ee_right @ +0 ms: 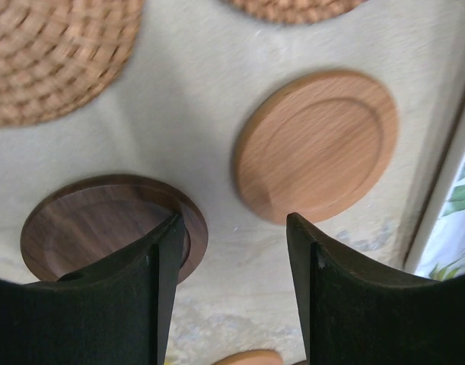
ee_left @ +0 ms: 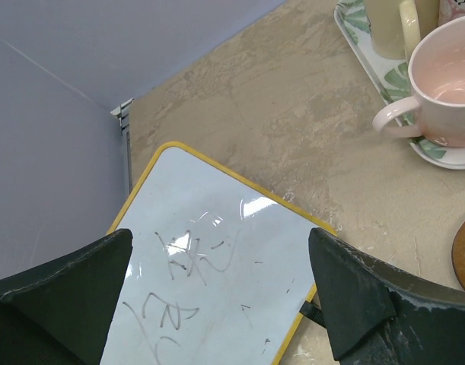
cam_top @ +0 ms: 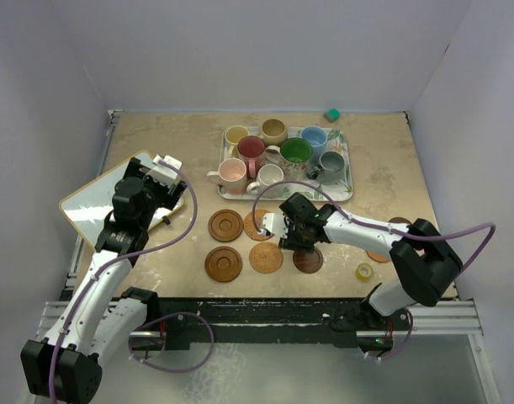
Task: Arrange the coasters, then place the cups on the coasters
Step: Move the coaster to the center of the board.
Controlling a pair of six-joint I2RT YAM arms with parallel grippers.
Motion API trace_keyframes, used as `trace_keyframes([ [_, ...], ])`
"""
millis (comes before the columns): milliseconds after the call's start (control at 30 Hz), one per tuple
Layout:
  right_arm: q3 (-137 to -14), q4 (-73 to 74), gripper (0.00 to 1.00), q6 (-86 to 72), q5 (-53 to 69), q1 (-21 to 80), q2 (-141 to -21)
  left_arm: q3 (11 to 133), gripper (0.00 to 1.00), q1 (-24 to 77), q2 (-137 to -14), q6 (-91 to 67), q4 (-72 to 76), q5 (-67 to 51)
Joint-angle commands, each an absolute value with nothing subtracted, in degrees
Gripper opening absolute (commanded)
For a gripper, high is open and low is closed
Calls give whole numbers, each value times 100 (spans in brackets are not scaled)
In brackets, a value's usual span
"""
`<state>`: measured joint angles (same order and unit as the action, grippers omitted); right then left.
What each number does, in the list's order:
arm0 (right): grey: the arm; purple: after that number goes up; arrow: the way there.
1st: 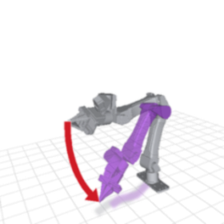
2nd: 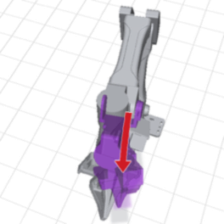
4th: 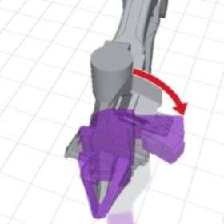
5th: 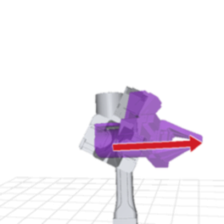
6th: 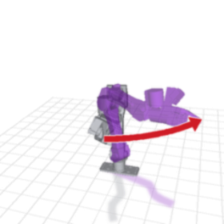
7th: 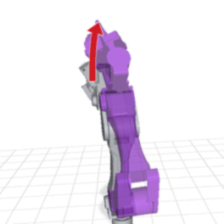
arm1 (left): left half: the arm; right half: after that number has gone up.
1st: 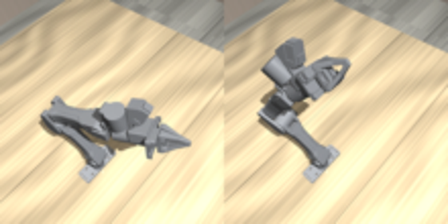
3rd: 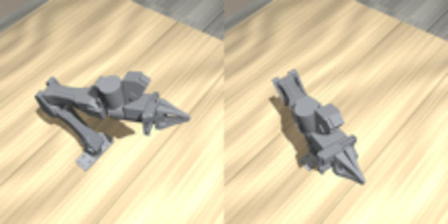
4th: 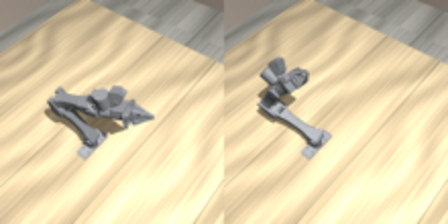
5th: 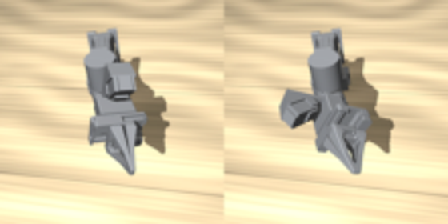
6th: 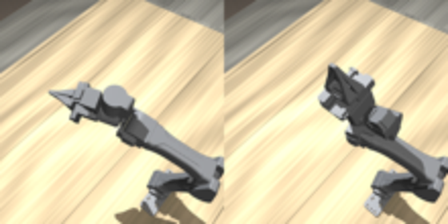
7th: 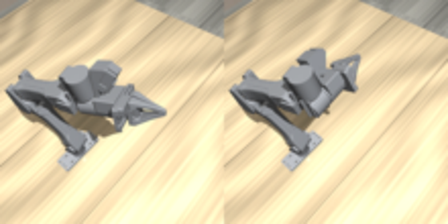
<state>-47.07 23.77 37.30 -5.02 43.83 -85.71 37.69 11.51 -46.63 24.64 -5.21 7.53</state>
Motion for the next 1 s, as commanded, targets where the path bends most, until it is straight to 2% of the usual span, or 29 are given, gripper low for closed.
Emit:
trace_keyframes([
  [0,-4973,1725,59,3576,-656,4329,-8811,3775,95,1099,-4570,2512,-237,774],
  [233,-5042,1871,59,3541,-475,4312,-8669,3771,95,1099,-4540,2514,-237,774],
  [467,-4909,2314,64,3630,-17,4135,-8100,3764,95,1099,-4538,2518,-235,761],
  [967,-4518,2866,67,3773,395,3020,-6984,3751,95,1099,-4510,2505,-233,708],
])
